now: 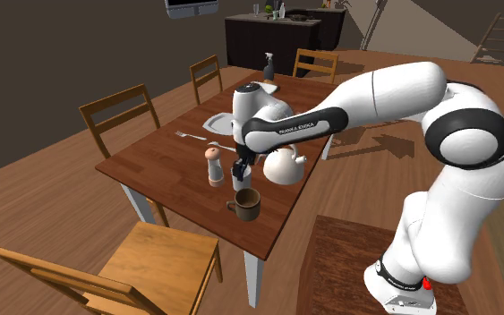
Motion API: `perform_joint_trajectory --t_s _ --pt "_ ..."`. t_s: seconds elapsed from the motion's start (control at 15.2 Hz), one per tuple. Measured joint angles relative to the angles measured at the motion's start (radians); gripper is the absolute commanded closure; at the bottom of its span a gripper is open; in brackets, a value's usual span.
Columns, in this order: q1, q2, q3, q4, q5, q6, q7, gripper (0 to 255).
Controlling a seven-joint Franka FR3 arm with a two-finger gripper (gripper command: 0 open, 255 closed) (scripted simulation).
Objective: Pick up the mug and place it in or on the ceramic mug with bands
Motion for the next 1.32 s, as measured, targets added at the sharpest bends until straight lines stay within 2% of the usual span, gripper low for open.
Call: perform_joint_trajectory --t_s 0.33,0.53,0.99,1.32 --pt "-0.023 0.193 -0.014 0.145 0.019 0.011 -0.016 0" --pt "-0.033 0.265 -0.017 0.191 0.028 0.025 -0.022 0" --pt "-0.038 0.309 -0.015 0.165 0.034 0.093 -0.025 0" --pt "-0.038 0.312 -0.015 0.164 0.035 0.098 -0.025 0"
